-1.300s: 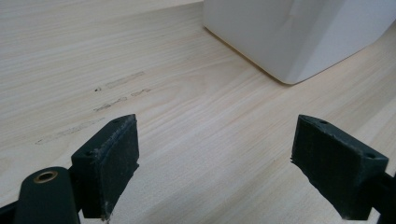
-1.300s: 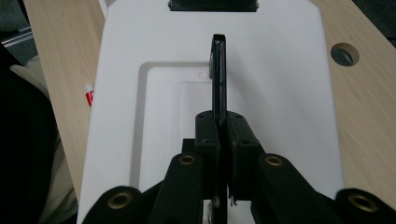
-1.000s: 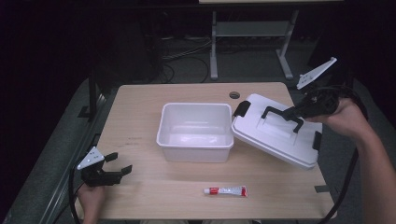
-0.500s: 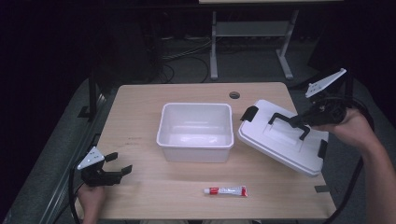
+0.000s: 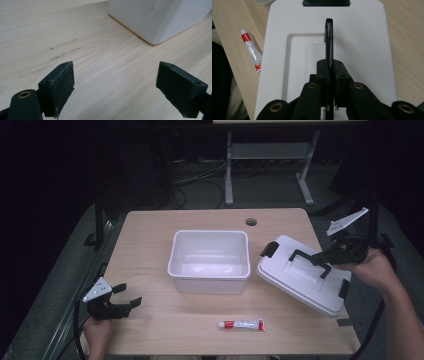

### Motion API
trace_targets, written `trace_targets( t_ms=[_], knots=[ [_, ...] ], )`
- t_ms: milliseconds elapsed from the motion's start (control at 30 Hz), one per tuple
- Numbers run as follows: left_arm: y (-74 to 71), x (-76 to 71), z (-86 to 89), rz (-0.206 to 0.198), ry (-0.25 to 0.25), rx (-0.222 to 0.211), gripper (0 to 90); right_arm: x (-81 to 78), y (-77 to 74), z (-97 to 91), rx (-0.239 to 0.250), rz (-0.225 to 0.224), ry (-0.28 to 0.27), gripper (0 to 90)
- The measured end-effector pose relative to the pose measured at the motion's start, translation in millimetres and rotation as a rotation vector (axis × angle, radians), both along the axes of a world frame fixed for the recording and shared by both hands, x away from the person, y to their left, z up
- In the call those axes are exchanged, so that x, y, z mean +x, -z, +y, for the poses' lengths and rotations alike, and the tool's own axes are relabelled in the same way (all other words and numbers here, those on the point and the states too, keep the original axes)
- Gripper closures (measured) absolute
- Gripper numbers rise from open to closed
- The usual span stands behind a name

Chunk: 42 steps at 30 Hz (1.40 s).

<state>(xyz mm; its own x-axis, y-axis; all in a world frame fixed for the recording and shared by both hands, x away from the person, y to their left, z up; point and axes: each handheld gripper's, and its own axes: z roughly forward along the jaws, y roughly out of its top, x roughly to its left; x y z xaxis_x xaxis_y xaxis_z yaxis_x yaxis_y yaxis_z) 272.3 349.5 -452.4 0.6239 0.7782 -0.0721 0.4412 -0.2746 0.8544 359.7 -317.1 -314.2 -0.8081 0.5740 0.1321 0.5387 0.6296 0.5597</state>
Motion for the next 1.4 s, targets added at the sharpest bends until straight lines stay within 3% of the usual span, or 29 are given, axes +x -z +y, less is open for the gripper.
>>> trace_targets(
  t_ms=[567, 1133, 1400],
  knots=[
    [-1.5, -1.6, 0.9, -0.009, -0.001, -0.004, 14.3, 7.4, 57.8, 12.5, -0.007, 0.069, 0.013, 84.5],
    [-1.3, -1.6, 0.6, -0.005, 0.005, -0.004, 14.3, 8.6, 88.2, 18.9, -0.02, 0.101, 0.029, 84.1],
    [-1.5, -2.3, -1.1, -0.007, 0.008, 0.002, 14.3, 7.0, 89.1, 19.1, -0.007, 0.099, 0.035, 81.5]
  ],
)
